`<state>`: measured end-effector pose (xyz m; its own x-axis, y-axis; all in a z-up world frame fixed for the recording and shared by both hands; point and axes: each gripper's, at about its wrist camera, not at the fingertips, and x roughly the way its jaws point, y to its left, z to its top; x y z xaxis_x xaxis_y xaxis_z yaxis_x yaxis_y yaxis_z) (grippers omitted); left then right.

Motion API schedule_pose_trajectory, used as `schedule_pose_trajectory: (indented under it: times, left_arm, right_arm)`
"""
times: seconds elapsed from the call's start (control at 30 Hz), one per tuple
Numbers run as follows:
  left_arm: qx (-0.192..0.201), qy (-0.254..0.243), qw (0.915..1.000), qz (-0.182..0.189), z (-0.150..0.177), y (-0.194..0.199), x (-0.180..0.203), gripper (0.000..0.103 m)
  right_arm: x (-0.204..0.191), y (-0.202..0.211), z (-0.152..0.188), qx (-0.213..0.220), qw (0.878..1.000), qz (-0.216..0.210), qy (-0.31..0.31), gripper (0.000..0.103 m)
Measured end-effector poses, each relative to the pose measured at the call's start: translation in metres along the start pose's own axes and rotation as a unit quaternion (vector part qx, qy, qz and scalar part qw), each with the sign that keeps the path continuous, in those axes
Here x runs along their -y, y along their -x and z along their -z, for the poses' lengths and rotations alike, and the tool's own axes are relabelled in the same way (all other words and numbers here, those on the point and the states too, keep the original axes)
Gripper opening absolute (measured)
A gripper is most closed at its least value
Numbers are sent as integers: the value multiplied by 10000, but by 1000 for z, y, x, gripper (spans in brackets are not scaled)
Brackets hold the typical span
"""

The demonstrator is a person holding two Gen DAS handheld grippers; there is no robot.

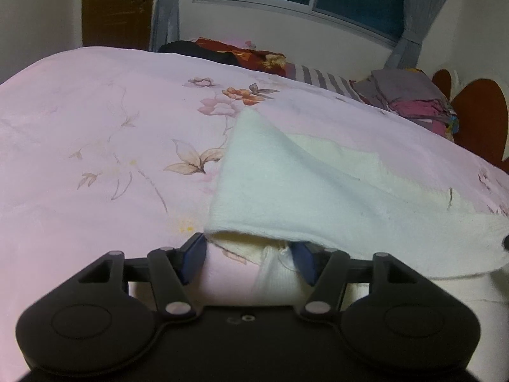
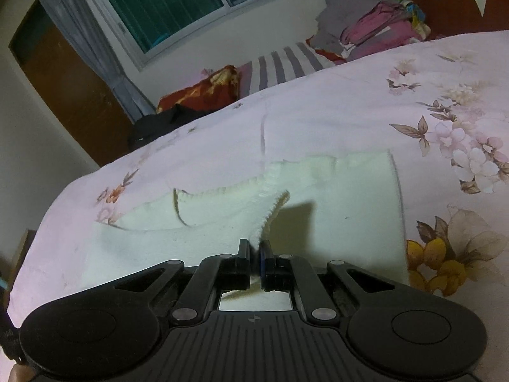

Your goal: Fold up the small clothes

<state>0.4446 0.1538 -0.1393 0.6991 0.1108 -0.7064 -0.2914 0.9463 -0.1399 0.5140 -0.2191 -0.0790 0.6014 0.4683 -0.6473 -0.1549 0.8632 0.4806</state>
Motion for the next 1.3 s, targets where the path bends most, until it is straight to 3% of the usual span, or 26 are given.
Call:
schedule_pose_trajectory:
  times: [0.17,0.27,0.57,0.63,0.73,0.9,1.03,1.13,1.27,1.3]
  left_arm:
    - [-41,76,9998,184,-4,-3,-10,58]
    - [-72,193,9995,257,-5,-2,-13,57]
    - [-27,379,9985,389,-3,-1,-22,53]
    - [-35,366,9984,418,-2,1,-23,53]
    - [-60,359,9983,461,-3,1,-26,52]
    - [-91,474,9972,577,-4,0,-33,51]
    - [-134,486,9968,614,-5,0,-34,51]
    - [-158,450,9967,663,-5,0,-37,51]
    - [-403,131,9972,620,-9,11,-38,48]
    - [-306,40,9984,471,-11,20,-37,48]
  right_arm:
    - [10,27,-12,622,9975,320,-88,5]
    - [28,25,-12,411,9979,474,-180,5]
    - [26,46,-14,654,9971,344,-163,5]
    - [31,45,-11,591,9971,450,-173,5]
    - [46,28,1,164,9961,847,-185,5]
    - [51,40,9,364,9964,610,-472,5]
    - [56,17,13,-83,9953,925,-262,5]
    - [52,24,10,176,9965,795,-171,5]
    - [58,13,12,-194,9924,1211,-130,5]
    - [59,18,13,-71,9915,1286,-200,6]
